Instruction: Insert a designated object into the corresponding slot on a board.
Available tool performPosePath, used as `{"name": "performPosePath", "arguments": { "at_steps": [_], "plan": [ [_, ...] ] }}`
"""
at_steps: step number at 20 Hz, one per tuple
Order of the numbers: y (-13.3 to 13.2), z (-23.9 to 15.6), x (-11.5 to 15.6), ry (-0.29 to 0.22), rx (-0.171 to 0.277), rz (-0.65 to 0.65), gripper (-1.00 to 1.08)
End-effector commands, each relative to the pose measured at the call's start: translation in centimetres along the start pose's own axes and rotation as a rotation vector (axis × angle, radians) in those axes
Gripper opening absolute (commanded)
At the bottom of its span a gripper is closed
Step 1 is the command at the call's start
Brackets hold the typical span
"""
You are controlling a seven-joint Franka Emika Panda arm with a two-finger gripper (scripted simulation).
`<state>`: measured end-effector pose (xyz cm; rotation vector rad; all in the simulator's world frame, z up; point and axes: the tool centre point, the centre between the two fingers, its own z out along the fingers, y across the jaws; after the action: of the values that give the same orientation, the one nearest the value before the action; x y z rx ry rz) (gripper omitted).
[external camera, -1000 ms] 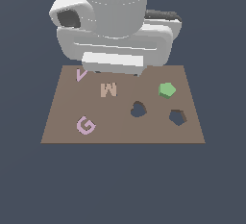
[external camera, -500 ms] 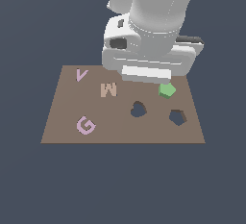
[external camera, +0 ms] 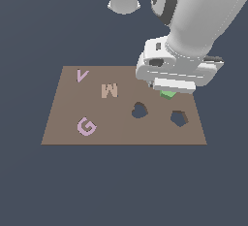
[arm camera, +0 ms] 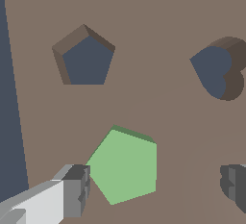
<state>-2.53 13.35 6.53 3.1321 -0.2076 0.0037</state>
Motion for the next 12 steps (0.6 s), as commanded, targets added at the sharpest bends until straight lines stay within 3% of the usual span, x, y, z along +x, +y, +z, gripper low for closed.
{"name": "performPosePath", "arguments": {
  "at_steps": [1, 12],
  "plan": [
    [-1.1, 0.8, -0.3, -0.001, 0.001, 0.007, 1.0],
    [-2.1, 2.0, -0.4, -0.003, 0.002, 0.009, 1.0]
  ]
}}
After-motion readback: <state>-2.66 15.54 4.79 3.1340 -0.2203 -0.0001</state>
